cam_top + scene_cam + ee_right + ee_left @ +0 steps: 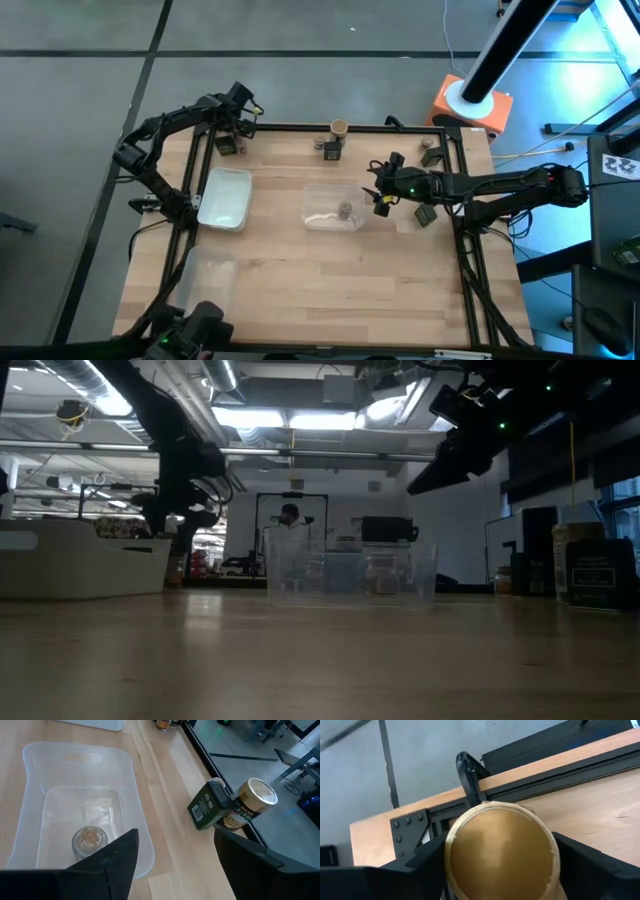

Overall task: Sort spices by type
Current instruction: Put the gold seasoning bottle into the white bin

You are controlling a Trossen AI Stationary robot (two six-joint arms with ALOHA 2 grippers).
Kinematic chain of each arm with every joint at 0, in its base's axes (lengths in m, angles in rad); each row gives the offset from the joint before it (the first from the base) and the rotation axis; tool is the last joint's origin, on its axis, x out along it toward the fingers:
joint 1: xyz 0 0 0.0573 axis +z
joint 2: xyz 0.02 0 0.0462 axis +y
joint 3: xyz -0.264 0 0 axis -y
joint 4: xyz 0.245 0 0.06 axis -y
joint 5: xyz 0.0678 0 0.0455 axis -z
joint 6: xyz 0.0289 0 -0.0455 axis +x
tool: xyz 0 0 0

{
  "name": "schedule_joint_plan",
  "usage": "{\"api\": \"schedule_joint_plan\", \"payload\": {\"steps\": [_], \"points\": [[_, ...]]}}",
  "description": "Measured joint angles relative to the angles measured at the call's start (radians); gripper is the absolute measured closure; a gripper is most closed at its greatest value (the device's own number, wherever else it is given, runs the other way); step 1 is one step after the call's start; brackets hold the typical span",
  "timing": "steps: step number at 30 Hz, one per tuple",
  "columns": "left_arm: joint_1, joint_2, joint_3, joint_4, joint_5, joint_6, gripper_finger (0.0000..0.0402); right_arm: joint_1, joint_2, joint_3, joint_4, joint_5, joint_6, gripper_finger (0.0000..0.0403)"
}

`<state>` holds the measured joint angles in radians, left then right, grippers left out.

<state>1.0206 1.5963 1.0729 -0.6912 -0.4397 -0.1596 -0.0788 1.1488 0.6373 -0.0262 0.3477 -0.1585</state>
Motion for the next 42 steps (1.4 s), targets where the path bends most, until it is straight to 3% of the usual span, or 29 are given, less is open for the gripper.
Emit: {"api": "schedule_joint_plan", "payload": {"steps": [12,27,36,42], "points": [[-0.025,-0.156,0.013,-0.064,0.0,0.035,0.0132,0.0,0.001,0.0,0.026,0.0,-0.012,0.0143],[-0.231,-0.418,0.084,-0.273,0.001,-0.046,0.0132,0.0,0.001,0.0,0.029,0.0,-0.025,0.0143],[-0.382,-0.513,0.088,-0.454,0.136,-0.151,0.0131,0.0,0.001,0.0,0.029,0.0,-0.03,0.0143],[-0.471,-0.533,0.088,-0.584,0.171,-0.22,0.013,0.0,0.001,0.0,0.029,0.0,-0.03,0.0143]]}}
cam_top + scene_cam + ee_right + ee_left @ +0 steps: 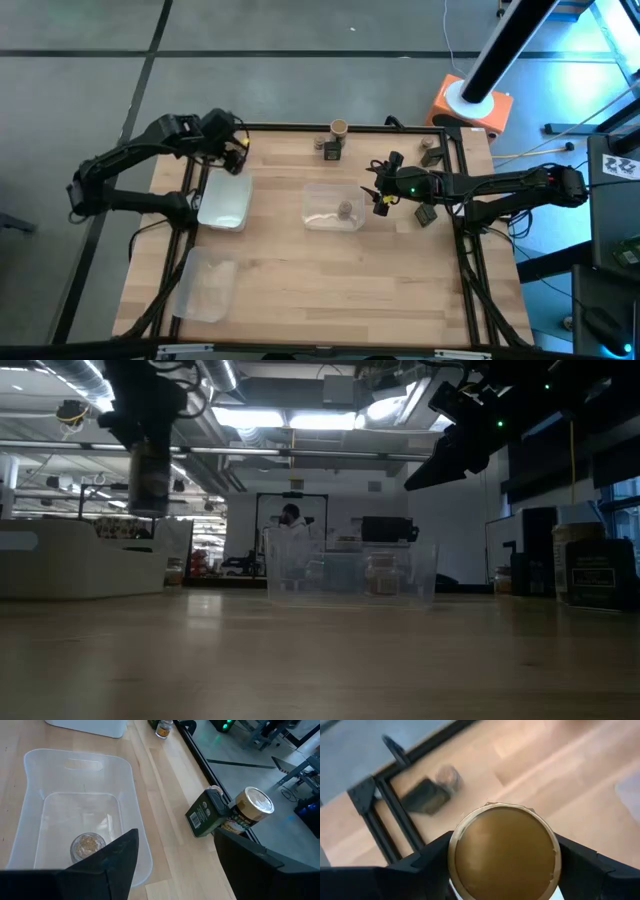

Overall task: Sort spices by type
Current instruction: Put the gold seasoning bottle into the white bin

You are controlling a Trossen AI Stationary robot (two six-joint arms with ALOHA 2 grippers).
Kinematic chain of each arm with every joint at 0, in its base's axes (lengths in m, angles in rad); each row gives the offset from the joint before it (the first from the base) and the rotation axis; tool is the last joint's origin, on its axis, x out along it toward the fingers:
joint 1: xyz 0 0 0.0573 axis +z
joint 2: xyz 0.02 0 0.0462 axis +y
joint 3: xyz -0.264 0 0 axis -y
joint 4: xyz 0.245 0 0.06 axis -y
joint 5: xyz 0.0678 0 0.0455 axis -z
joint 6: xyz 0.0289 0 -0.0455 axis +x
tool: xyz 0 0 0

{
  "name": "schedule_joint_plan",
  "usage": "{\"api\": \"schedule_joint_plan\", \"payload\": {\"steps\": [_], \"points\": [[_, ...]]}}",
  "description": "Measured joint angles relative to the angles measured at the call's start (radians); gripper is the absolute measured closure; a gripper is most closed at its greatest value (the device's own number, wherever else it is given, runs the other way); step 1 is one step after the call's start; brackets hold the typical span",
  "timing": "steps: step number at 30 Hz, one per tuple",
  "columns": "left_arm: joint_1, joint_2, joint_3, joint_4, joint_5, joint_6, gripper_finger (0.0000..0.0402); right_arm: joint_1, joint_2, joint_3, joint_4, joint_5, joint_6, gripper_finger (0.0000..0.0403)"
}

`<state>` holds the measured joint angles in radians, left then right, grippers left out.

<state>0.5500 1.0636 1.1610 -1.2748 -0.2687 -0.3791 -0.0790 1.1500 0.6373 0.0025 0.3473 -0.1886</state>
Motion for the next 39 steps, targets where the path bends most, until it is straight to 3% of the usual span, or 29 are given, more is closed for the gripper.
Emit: {"api": "schedule_joint_plan", "payload": {"steps": [7,20,39], "points": [[-0.08,-0.002,-0.019,-0.064,-0.004,-0.095,0.013,0.0,0.0,0.0,0.0,0.0,0.0,0.0143],[-0.175,-0.001,-0.17,-0.064,-0.086,-0.254,0.013,0.0,0.001,-0.03,0.062,-0.001,-0.026,0.0143],[-0.185,-0.001,-0.392,0.126,-0.163,-0.303,0.013,0.0,0.001,-0.031,0.064,-0.001,-0.026,0.0143]]}}
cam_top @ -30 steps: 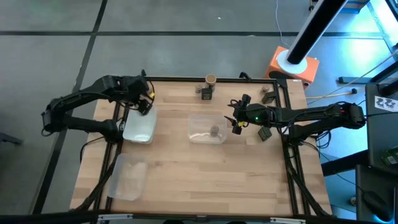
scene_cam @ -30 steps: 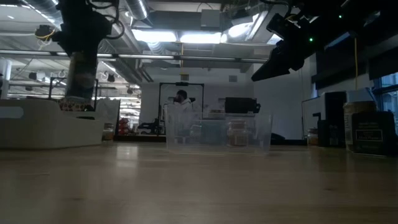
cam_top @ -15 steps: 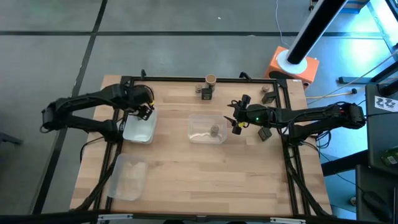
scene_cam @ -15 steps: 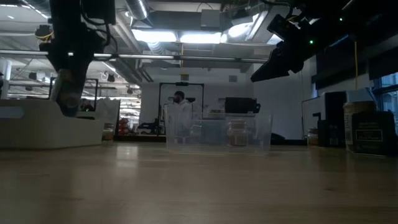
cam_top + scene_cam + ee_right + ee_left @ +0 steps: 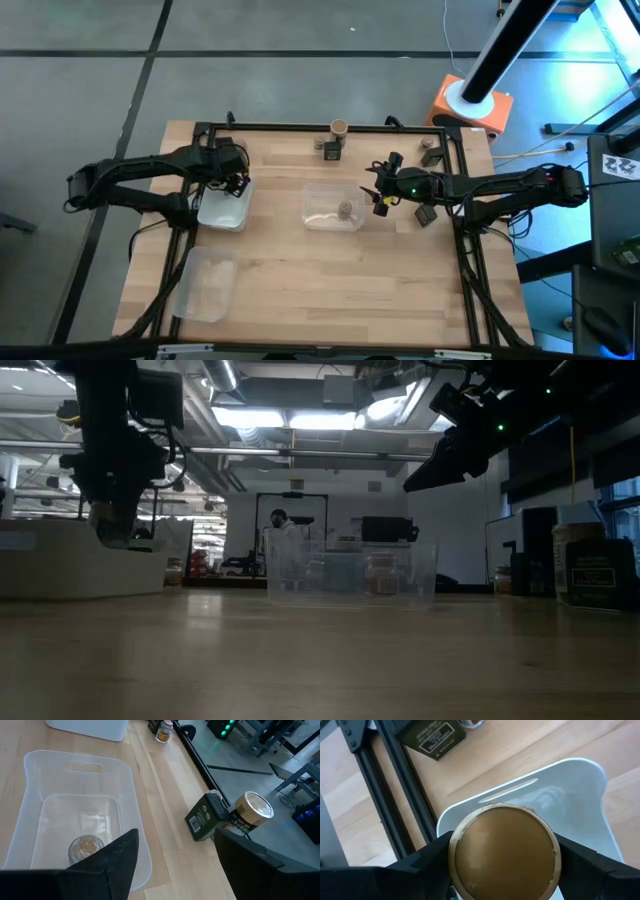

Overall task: Sort spices by type
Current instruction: Put the gold seasoning bottle into the white bin

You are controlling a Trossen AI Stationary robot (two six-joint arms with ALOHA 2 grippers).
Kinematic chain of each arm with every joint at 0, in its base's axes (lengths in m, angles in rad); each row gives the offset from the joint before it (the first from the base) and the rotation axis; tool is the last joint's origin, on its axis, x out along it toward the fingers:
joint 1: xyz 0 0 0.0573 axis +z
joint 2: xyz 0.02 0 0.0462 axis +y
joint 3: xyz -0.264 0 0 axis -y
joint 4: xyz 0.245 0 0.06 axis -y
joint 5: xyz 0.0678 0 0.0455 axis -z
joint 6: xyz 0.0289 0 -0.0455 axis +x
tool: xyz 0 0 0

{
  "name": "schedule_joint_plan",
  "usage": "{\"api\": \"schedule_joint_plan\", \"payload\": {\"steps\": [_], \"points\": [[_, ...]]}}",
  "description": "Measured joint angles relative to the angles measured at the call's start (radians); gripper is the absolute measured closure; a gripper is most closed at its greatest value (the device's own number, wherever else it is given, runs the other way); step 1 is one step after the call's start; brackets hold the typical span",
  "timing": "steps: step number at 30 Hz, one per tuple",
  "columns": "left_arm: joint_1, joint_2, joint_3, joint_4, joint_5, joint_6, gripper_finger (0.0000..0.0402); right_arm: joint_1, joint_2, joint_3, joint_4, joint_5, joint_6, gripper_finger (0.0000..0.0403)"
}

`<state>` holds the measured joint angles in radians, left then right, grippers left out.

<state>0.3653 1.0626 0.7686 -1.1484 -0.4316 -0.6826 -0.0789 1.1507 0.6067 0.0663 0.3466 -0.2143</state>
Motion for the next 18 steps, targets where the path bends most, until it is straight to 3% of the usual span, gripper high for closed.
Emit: {"api": "schedule_joint_plan", "payload": {"steps": [18], "points": [[0.004,0.0,-0.026,0.013,0.001,-0.051,0.0104,0.0,0.0,0.0,0.0,0.0,0.0,0.0143]]}}
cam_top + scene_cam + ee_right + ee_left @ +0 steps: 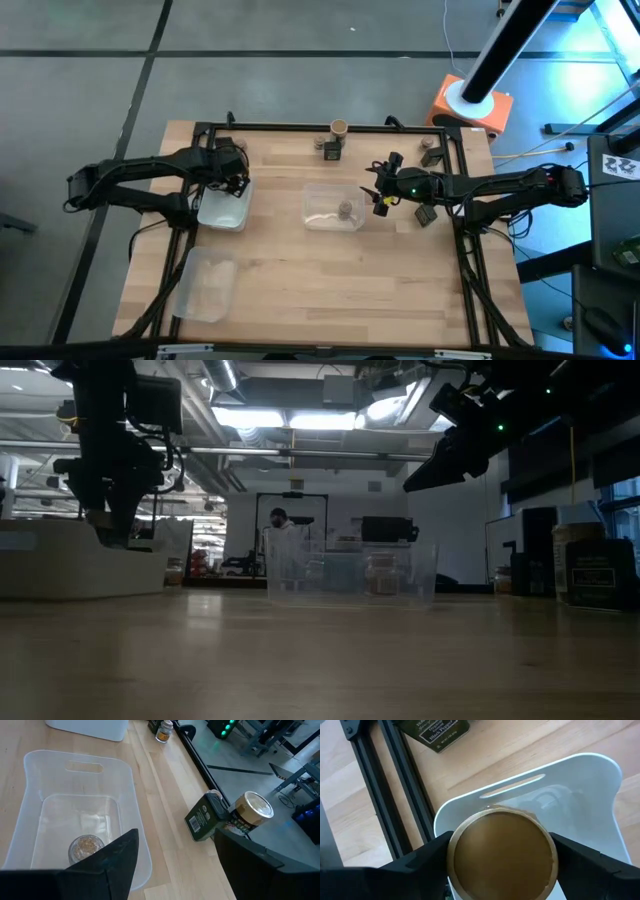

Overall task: Sort spices by type
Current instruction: Put the gold seasoning bottle into the white bin, then put the black seasoning can into the bottom transparent bin

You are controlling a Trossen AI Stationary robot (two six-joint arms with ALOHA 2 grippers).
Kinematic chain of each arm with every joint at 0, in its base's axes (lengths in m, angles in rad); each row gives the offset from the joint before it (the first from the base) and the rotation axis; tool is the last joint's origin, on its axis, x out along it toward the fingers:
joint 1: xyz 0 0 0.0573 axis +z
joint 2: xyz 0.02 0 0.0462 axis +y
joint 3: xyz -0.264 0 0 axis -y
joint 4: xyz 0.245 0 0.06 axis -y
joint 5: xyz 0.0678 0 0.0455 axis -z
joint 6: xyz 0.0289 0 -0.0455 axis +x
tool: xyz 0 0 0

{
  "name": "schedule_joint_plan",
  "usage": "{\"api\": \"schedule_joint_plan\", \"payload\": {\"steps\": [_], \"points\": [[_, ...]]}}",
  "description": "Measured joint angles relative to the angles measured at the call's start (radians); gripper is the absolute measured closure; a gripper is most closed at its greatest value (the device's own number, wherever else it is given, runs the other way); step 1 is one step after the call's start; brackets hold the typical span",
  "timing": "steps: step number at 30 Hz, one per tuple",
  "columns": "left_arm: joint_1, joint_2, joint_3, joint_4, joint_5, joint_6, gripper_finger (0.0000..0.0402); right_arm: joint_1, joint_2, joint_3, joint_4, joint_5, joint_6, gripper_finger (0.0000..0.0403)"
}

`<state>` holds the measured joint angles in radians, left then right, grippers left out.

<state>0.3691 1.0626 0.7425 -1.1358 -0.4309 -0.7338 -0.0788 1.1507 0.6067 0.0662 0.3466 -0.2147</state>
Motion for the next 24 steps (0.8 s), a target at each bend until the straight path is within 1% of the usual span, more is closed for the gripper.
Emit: {"api": "schedule_joint_plan", "payload": {"steps": [6,12,17,21,24], "points": [[0.0,0.0,0.018,-0.014,0.002,0.009,0.0094,0.0,0.0,0.0,0.0,0.0,0.0,0.0143],[0.0,0.0,0.104,-0.061,0.047,0.069,0.0094,0.0,0.0,0.0,0.0,0.0,0.0,0.0143],[-0.001,0.0,0.178,-0.075,0.048,0.128,0.0094,0.0,0.0,0.0,0.0,0.006,0.0,0.0143],[-0.003,0.0,0.206,-0.025,0.049,0.195,0.0094,0.0,-0.001,0.0,-0.001,0.047,0.001,0.0143],[-0.003,0.0,0.207,0.054,0.052,0.258,0.0094,0.0,-0.001,0.0,-0.003,0.045,0.004,0.0143]]}}
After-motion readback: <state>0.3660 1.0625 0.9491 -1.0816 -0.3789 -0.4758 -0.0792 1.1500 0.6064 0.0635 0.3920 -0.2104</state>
